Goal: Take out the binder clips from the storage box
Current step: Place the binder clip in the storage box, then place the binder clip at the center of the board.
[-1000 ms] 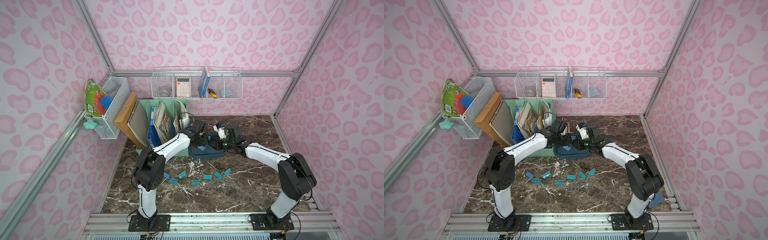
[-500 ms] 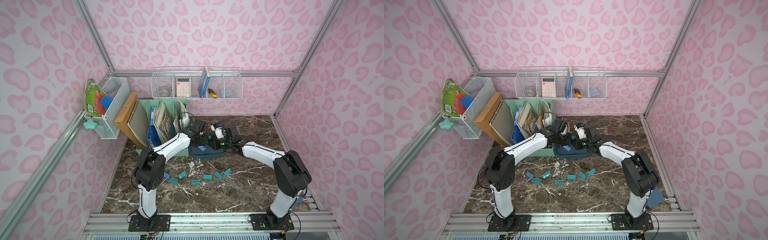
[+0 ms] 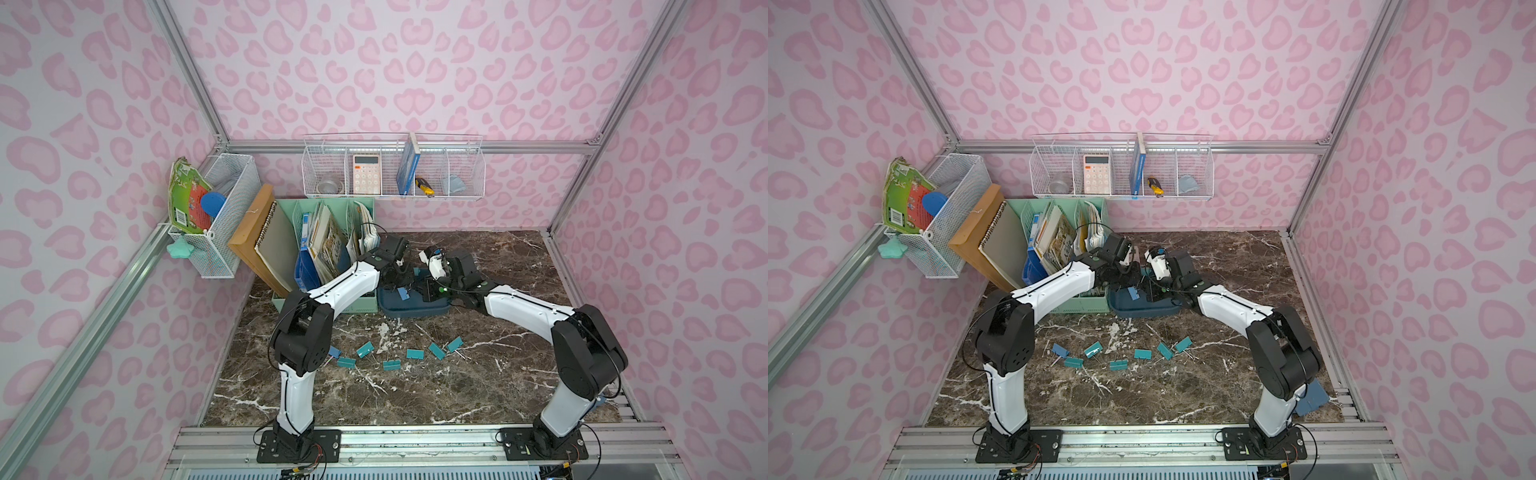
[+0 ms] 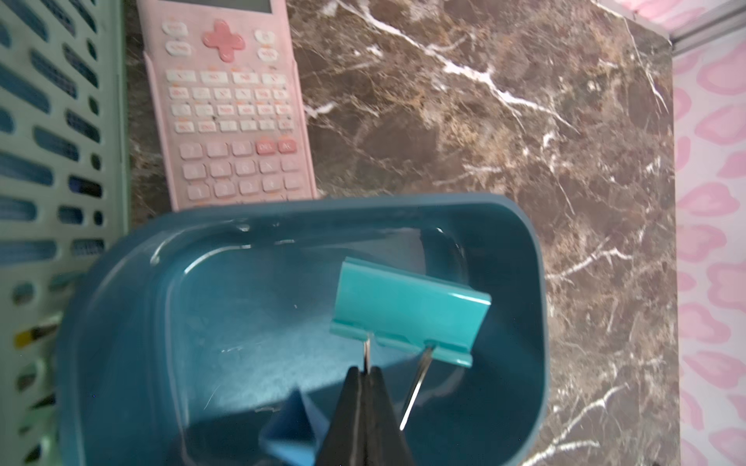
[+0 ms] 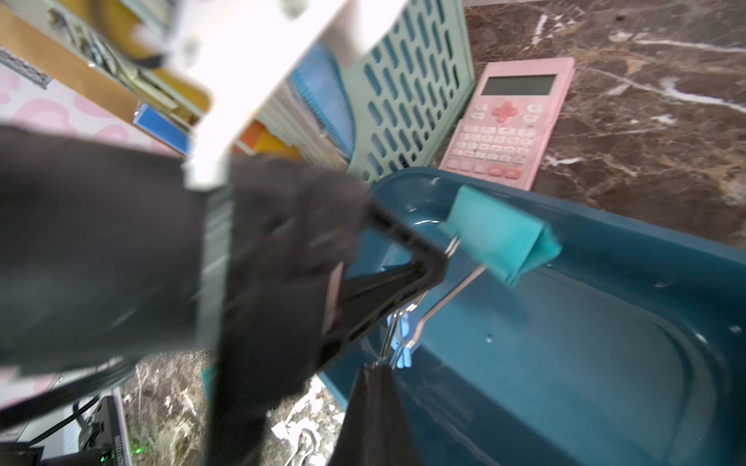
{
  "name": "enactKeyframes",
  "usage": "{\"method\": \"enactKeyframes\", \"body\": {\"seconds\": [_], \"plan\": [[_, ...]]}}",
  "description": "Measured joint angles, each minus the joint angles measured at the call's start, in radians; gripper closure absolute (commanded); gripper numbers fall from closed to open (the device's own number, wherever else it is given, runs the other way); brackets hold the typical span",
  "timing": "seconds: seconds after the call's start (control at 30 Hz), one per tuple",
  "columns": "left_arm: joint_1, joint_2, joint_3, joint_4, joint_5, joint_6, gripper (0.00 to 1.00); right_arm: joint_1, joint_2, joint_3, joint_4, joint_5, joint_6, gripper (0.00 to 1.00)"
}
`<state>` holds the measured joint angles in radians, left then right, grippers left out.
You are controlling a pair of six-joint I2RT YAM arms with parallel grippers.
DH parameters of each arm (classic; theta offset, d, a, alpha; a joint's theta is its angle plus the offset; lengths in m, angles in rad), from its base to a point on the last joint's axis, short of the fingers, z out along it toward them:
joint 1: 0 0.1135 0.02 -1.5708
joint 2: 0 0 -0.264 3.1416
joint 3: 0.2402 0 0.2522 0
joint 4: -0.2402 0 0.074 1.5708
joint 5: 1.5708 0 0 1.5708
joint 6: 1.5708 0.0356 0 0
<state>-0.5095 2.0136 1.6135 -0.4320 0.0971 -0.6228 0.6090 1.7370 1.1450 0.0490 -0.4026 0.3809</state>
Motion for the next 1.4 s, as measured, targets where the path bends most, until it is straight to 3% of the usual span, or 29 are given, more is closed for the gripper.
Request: {"method": "enactKeyframes", "body": {"seconds": [0.2,0.23,0.27,0.37,0.47,0.8,0.97,1.1,1.4], "plan": [[0.019,0.001,0.012,0.004,0.029,-0.031,1.0,0.005,0.005,-0.028,-0.003,0.023,0.002,1.0],[0.019,-0.005,0.01,0.004,0.034,-0.035,1.0,0.001,0.009,-0.03,-0.002,0.026,0.005,0.94],[0.019,-0.011,0.008,0.003,0.039,-0.038,1.0,-0.003,0.013,-0.031,-0.001,0.028,0.008,0.78],[0.021,-0.04,-0.005,0.005,0.045,-0.051,1.0,-0.021,0.023,-0.031,-0.003,0.047,0.011,0.5],[0.023,-0.062,-0.021,0.004,0.048,-0.051,1.0,-0.034,0.015,-0.031,-0.005,0.059,0.01,0.44],[-0.015,-0.168,-0.114,-0.033,0.048,-0.05,1.0,-0.098,-0.203,-0.162,-0.03,0.155,0.044,0.05],[-0.061,-0.261,-0.239,-0.047,0.026,-0.062,1.0,-0.121,-0.325,-0.242,-0.069,0.2,0.057,0.01],[-0.056,-0.405,-0.391,-0.109,-0.061,-0.115,1.0,-0.125,-0.386,-0.295,-0.086,0.214,0.058,0.01],[0.006,-0.746,-0.644,-0.299,-0.256,-0.256,1.0,-0.104,-0.363,-0.304,-0.087,0.186,0.06,0.01]]}}
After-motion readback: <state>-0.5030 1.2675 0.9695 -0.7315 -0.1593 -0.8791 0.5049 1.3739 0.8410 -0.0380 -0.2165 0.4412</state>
